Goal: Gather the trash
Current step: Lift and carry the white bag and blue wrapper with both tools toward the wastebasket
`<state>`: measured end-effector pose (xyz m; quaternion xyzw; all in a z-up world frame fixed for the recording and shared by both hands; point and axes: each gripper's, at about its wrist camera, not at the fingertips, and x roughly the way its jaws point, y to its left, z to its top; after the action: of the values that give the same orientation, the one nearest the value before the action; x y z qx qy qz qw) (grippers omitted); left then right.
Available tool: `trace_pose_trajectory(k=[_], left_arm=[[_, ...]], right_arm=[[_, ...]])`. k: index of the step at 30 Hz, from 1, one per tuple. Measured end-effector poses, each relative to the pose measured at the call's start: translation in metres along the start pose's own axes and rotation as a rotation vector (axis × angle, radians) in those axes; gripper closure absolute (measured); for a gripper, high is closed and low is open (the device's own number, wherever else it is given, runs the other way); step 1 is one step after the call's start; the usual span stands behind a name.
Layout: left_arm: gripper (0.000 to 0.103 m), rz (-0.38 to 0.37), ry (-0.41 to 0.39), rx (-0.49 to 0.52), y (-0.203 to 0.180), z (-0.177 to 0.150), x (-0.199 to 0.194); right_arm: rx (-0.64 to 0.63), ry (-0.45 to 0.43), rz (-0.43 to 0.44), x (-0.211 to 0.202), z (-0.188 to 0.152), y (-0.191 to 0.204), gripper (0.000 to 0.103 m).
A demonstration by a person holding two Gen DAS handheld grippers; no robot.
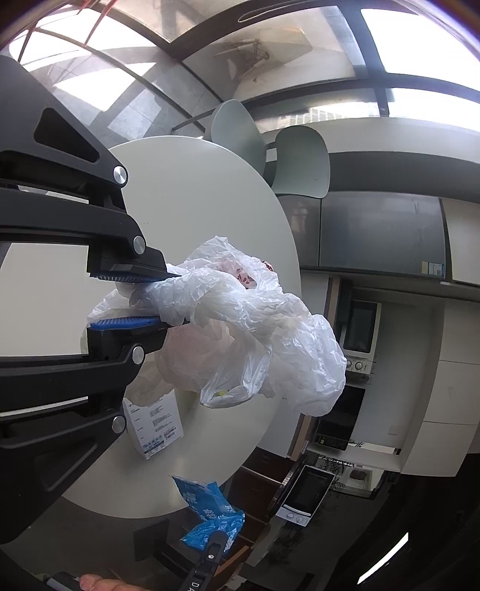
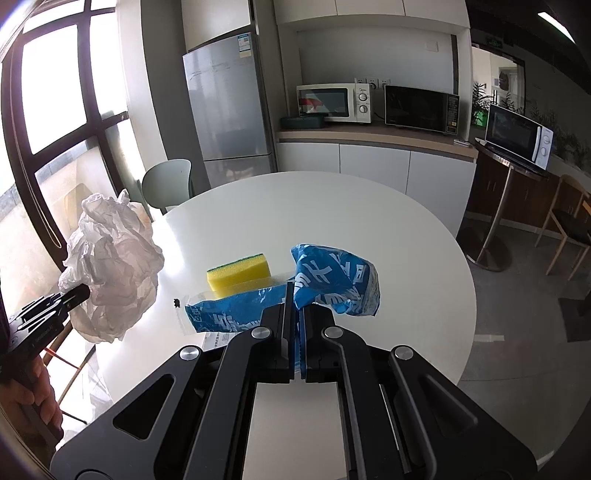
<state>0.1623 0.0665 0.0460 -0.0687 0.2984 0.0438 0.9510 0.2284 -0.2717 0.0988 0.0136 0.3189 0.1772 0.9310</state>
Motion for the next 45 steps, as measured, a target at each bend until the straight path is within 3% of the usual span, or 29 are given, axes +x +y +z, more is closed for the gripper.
trace_pose_trajectory(k=[11, 20, 28, 35, 45], left_arm=[[0.089, -0.030, 0.001, 0.020, -0.001, -0.048, -0.040], [0.089, -0.016, 0.034, 0.041, 0.017, -0.091, -0.065], [0.089, 0.014, 0.092, 0.067, 0.029, -0.127, -0.077], [0.089, -0.002, 0.143, 0.108, 0.023, -0.153, -0.085], [0.089, 0.010, 0.263, 0.149, 0.030, -0.195, -0.081]], right_arm=[[-0.074, -0.059, 0.024, -0.074, -0.045, 0.014, 0.102], [-0.106, -0.053, 0.066, -0.105, -0.094, 0.027, 0.102], [-0.098, -0.011, 0.085, -0.121, -0.129, 0.024, 0.102], [-0.106, 0.046, 0.106, -0.128, -0.157, 0.025, 0.102], [-0.091, 0.190, 0.159, -0.095, -0.209, 0.036, 0.102]])
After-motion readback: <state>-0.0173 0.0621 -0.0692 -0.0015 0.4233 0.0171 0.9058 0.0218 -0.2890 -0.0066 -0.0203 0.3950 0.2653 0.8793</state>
